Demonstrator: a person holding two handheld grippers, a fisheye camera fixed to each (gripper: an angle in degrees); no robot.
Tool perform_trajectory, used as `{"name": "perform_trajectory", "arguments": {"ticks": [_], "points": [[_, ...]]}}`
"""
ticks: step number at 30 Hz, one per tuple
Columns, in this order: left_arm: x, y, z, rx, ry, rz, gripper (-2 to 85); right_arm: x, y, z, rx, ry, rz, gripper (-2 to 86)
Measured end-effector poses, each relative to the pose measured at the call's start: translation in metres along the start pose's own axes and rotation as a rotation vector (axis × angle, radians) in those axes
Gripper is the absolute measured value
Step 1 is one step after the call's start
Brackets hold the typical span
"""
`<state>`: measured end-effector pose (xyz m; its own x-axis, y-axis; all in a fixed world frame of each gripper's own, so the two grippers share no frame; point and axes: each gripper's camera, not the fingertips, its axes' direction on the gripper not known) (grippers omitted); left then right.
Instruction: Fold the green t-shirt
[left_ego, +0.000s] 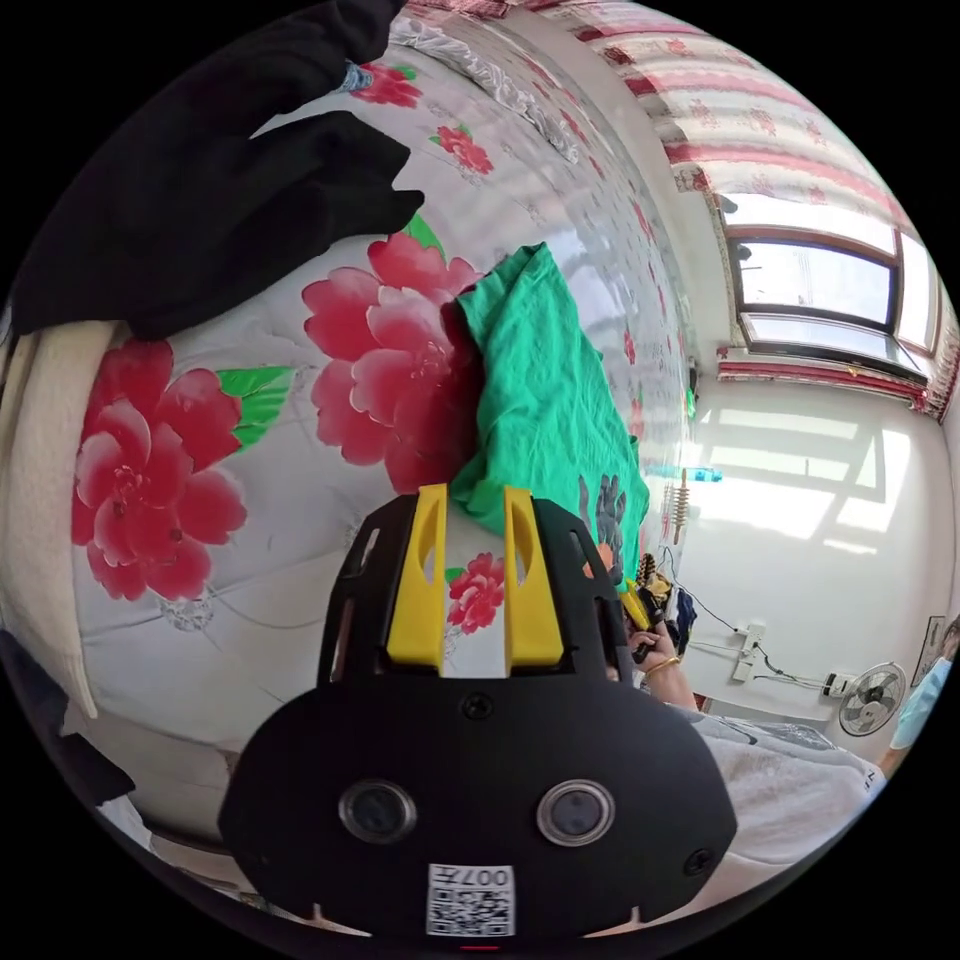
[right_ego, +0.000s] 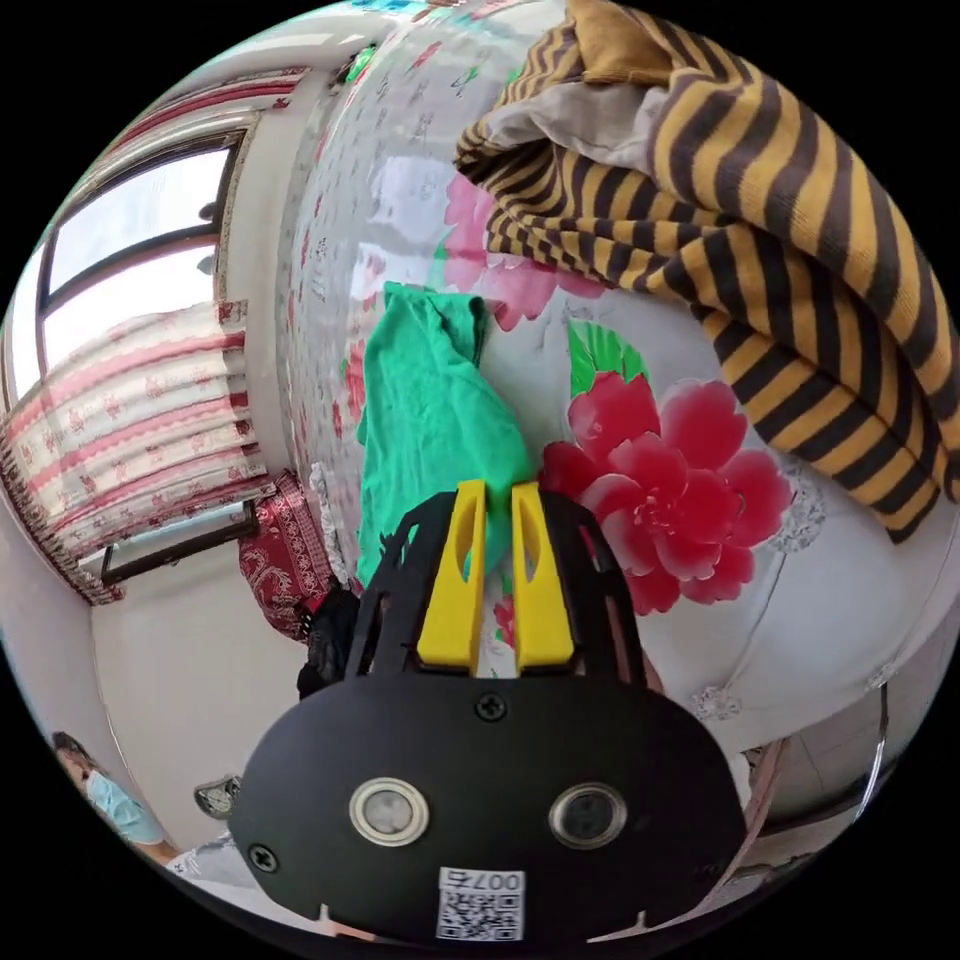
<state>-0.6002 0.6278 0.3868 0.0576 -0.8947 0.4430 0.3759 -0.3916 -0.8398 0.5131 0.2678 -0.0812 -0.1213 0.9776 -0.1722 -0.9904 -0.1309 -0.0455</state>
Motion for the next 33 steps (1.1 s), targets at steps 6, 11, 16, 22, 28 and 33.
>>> {"name": "perform_trajectory", "arguments": {"ticks": [6,11,16,22,28,33], "points": [[-0.023,-0.001,-0.009,-0.002,0.056,-0.01,7.7,-0.154,0.007,0.015,-0.019,0.217,-0.527,0.6],[-0.033,-0.005,-0.018,0.012,0.113,0.016,7.5,-0.325,0.09,0.101,-0.258,0.432,-1.219,0.3],[-0.047,-0.007,-0.029,0.047,0.153,0.04,7.4,-0.365,0.201,0.205,-0.543,0.376,-1.58,0.4],[-0.079,-0.01,-0.031,0.024,0.172,0.016,7.5,-0.323,0.252,0.317,-0.792,0.391,-1.485,1.5],[-0.104,-0.022,-0.035,0.006,0.202,0.038,8.7,-0.33,0.222,0.264,-0.69,0.211,-1.424,4.3],[-0.1,-0.047,-0.034,0.017,0.26,0.122,11.7,-0.291,0.133,0.2,-0.41,0.256,-1.06,6.0]]}}
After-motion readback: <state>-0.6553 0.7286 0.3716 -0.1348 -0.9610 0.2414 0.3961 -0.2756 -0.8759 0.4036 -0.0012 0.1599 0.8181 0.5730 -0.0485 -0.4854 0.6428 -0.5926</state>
